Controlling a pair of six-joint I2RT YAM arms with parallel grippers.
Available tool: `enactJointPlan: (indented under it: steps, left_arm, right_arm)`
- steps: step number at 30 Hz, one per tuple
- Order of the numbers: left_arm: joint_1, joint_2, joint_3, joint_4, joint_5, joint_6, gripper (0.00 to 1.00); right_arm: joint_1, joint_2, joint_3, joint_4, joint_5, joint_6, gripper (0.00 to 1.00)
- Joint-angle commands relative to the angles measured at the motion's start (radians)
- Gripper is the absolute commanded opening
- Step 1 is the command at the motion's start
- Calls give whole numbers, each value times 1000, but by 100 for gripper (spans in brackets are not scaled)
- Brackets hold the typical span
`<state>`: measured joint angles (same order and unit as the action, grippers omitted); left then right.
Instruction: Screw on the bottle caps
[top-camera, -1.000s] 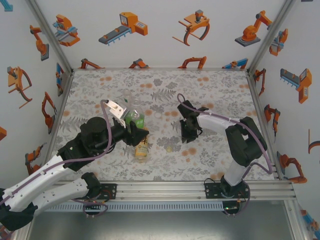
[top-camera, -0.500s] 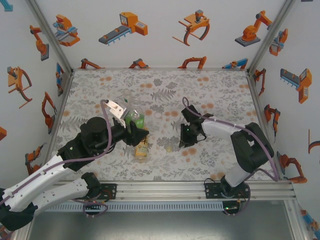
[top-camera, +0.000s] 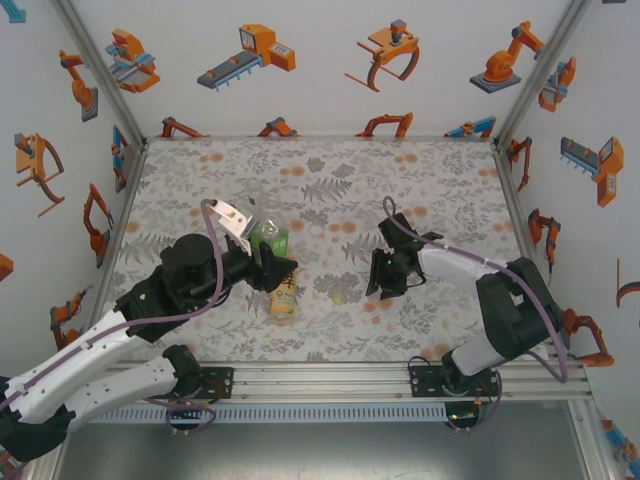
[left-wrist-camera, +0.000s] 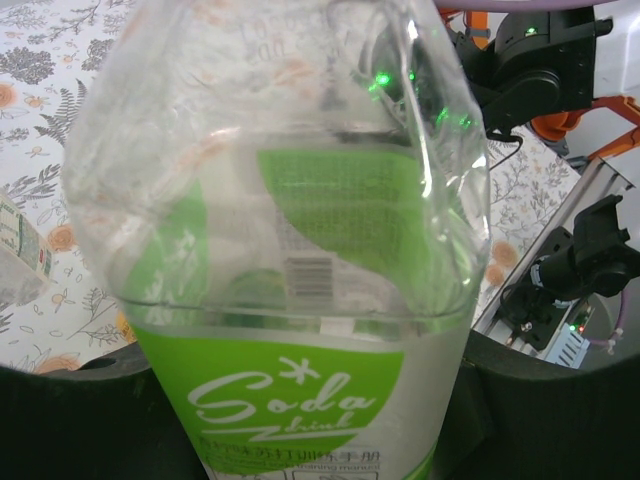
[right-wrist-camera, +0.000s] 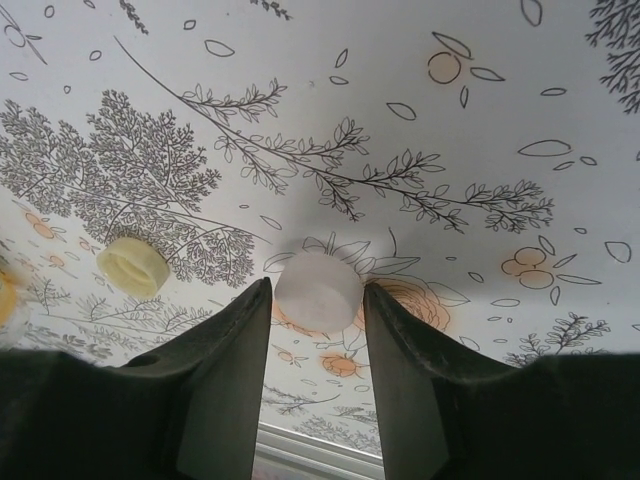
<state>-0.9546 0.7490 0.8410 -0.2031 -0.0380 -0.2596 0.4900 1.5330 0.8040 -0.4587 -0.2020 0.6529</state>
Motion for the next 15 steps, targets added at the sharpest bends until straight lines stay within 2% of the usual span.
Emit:
enactJointPlan:
  steps: [1,5,15]
  left_arm:
    - [4,-18,-16,21,-19,-20,0]
    - [4,-23,-23,24,-30,-20,0]
    - [5,-59,-59,66,-65,-44,0]
  right_arm:
    - [-4,39,43,-51,56,-33,45]
    - [-3,80,96,-75,71,-54,50]
    - [32,125,188,-143,147,-88,49]
